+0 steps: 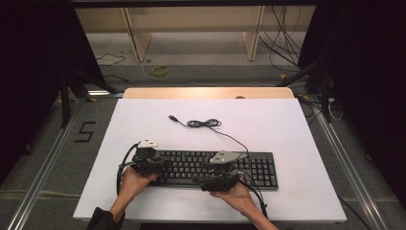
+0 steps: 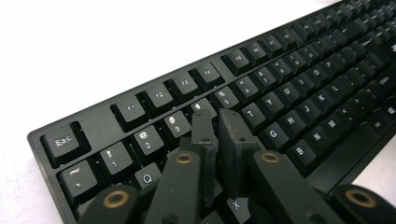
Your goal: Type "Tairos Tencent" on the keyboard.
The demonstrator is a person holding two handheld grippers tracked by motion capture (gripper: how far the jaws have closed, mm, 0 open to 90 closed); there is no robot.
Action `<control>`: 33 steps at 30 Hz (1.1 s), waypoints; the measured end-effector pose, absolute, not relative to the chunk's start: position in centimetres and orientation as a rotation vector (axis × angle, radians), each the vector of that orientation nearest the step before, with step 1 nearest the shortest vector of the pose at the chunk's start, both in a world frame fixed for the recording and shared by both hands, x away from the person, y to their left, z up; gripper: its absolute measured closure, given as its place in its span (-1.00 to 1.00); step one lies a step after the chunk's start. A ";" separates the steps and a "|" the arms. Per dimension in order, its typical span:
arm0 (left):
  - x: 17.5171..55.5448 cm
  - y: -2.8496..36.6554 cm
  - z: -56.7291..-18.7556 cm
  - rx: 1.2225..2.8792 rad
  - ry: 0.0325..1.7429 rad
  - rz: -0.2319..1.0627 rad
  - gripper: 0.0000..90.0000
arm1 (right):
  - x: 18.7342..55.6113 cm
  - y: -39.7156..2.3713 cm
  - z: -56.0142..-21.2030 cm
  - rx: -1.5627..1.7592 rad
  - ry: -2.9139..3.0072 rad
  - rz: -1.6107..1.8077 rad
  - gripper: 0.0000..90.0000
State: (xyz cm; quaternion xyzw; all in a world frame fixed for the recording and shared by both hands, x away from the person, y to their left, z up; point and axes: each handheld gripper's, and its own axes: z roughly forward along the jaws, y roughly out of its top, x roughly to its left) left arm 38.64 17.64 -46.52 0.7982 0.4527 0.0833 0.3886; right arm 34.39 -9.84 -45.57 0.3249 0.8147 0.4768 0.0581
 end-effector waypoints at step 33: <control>36.7 19.2 -45.6 1.855 1.097 0.182 -0.17 | 35.7 -8.1 -46.3 0.972 2.495 1.390 0.68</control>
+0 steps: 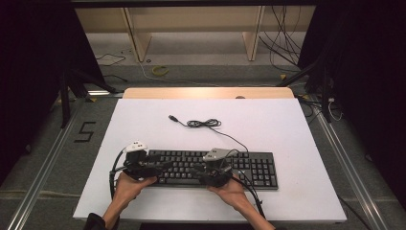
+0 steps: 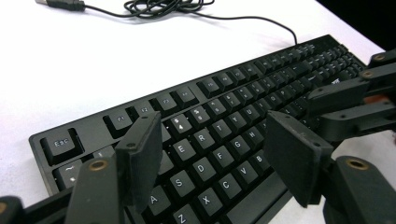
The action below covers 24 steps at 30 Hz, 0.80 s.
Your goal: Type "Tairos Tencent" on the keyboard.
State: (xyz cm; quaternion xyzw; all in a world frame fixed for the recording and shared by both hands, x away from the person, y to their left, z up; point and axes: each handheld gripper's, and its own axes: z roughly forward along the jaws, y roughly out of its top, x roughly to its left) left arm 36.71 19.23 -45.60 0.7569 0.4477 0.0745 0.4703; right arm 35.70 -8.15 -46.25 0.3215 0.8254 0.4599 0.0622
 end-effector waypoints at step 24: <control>35.3 19.8 -45.5 1.823 1.062 0.204 -0.26 | 36.6 -6.7 -47.3 0.987 2.554 1.303 1.00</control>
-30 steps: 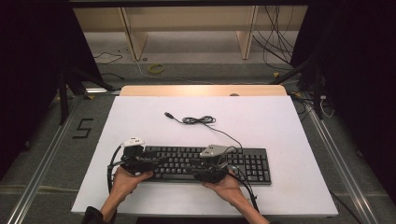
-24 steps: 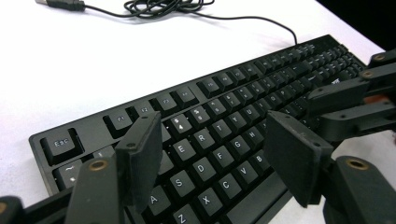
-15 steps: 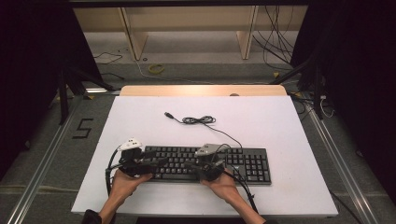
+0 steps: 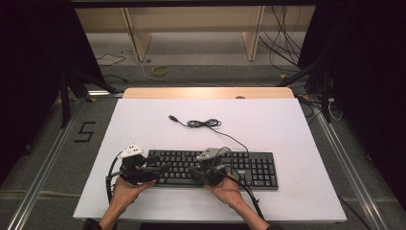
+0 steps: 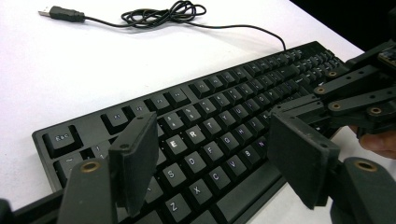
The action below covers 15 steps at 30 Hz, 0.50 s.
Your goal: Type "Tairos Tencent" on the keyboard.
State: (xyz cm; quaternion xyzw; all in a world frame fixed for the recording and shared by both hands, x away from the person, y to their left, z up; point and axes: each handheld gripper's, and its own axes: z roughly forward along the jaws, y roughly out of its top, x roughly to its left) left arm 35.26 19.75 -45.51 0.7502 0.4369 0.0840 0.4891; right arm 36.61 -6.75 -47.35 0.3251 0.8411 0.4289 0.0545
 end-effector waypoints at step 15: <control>34.8 19.9 -45.8 1.832 1.045 0.197 -0.30 | 36.7 -6.0 -48.4 0.969 2.592 1.227 1.00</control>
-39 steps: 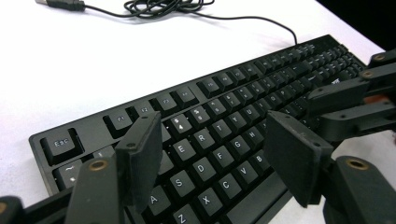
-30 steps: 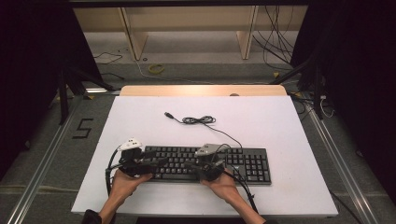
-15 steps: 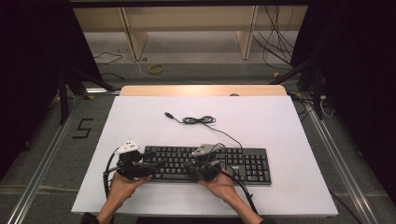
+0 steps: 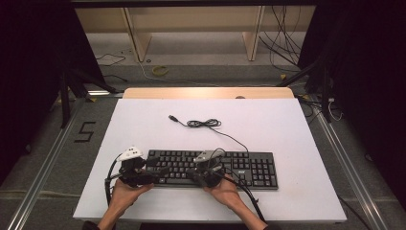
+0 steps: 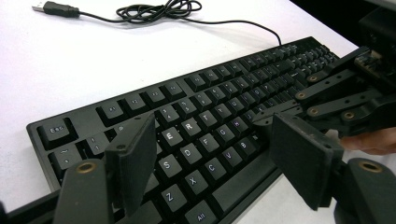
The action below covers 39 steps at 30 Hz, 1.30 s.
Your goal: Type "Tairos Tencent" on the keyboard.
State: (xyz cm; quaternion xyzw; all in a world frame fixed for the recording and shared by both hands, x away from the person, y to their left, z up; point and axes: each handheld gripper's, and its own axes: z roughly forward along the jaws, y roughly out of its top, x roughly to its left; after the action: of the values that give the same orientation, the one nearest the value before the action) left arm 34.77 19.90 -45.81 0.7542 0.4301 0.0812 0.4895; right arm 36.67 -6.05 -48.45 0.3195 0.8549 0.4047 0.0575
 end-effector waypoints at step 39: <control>34.7 19.2 -46.1 1.887 1.003 0.219 0.14 | 36.3 -9.7 -45.7 1.044 2.473 1.395 0.15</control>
State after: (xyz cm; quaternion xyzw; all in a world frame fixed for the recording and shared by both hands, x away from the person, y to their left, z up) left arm 34.73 19.16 -46.06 0.7722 0.4106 0.0895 0.4765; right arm 36.29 -9.67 -45.72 0.3444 0.8161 0.4603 0.0580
